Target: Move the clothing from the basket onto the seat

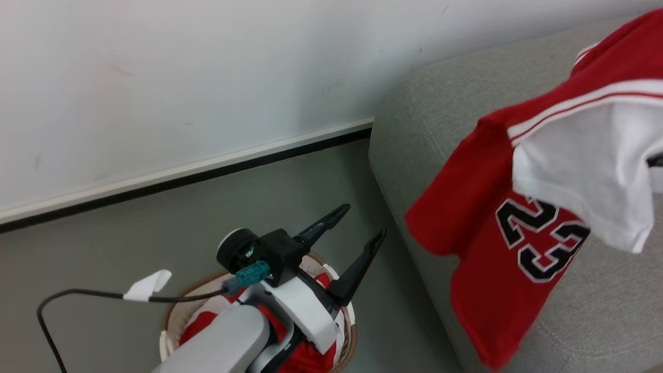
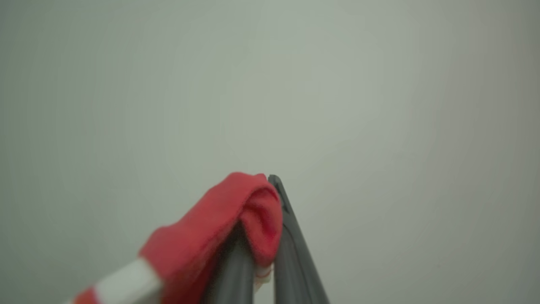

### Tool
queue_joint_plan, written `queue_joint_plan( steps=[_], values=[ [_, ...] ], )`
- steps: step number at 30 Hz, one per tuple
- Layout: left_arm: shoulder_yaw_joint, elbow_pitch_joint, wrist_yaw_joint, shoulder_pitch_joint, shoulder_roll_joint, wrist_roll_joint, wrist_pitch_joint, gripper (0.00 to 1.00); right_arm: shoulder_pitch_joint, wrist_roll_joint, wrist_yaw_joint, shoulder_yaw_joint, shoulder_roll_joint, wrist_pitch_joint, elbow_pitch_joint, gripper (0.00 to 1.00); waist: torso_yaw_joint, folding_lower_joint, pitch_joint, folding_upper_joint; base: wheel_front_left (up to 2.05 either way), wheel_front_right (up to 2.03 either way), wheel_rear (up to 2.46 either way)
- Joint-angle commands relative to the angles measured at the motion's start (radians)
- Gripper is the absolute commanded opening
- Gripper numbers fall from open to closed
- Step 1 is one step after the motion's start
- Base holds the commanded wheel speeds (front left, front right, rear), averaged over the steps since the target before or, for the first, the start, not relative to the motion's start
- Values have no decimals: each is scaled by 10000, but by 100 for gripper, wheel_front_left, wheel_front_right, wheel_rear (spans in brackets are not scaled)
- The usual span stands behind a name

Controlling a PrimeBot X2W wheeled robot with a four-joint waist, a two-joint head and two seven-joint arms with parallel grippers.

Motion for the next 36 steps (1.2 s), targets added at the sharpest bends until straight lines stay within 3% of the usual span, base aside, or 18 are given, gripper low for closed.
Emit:
queue_joint_plan(
  steps=[1, 10, 17, 21, 30, 36],
  values=[
    [5, -115, -35, -210, 149, 193, 84, 100, -451, 109, -25, -188, -220, 7, 141, 0, 188, 0, 589, -1, 0, 0, 0],
    [99, -772, -62, -1005, 578, 423, 629, 100, -2819, 983, -25, -1256, -1537, 223, 1713, 0, 732, 0, 2373, -1, 0, 0, 0],
    [139, -1198, -71, -1560, 858, 645, 1017, 100, -4520, 1024, -25, -1847, -2810, 397, 3513, 0, 1249, 0, 3533, -1, 0, 0, 0],
    [148, -1350, -40, -1713, 910, 687, 1097, 100, -5120, 900, -25, -2015, -3151, 611, 4533, 0, 1481, 0, 3938, -1, 0, 0, 0],
    [138, -1376, 22, -1784, 906, 652, 1050, 100, -4679, 594, -25, -1410, -2521, 1073, 6226, 0, 1744, 0, 4340, -1, 0, 0, 0],
    [160, -1296, 93, -1700, 904, 528, 1005, 100, -3931, 1086, -25, -118, -2051, 2598, 7369, 0, 1924, 0, 4276, -1, 0, 0, 0]
  ],
)
